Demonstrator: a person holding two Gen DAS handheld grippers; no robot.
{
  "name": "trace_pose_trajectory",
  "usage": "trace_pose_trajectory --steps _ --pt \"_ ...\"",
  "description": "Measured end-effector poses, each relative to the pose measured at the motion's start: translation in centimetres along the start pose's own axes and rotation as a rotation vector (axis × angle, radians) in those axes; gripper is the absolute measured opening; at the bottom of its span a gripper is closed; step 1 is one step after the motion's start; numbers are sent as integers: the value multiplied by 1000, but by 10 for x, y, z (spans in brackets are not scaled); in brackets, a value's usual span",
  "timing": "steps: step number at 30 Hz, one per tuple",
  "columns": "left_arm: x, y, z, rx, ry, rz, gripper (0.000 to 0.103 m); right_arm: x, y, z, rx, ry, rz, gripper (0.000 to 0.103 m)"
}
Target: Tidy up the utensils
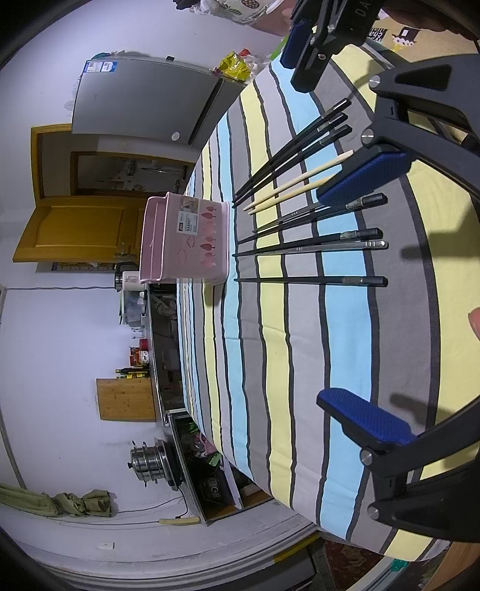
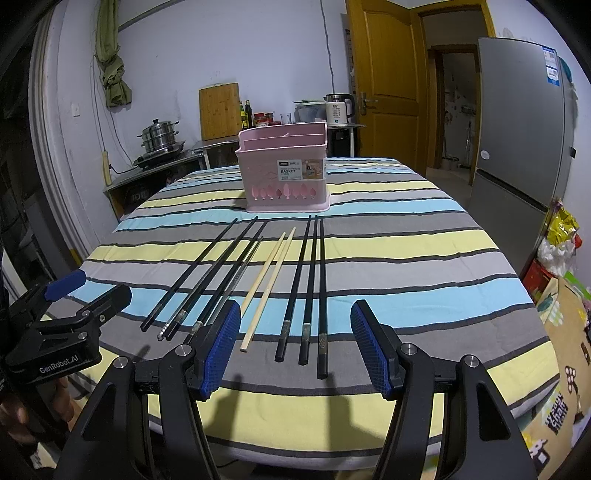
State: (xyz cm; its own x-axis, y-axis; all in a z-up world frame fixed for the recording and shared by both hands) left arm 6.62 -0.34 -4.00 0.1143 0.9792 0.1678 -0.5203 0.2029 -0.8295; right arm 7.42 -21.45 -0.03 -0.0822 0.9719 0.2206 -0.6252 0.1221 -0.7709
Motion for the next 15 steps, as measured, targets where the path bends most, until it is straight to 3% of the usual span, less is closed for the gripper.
trace_pose_trajectory --steps 15 --pt "1 4 -19 35 33 -6 100 -6 2 -17 18 2 -14 63"
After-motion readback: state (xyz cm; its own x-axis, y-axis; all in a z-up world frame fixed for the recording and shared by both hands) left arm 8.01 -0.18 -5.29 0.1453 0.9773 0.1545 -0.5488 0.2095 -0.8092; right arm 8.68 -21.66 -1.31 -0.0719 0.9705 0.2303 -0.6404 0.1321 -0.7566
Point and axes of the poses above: each gripper's, at about its wrist camera, not at the fingertips, and z roughly against the way its jaws point, x to its left, y to its underside, the point moved 8 cm from there along -z, roughly the way its jaws point, and after that the axes turned 13 degrees about -z, right-handed, at the moved point
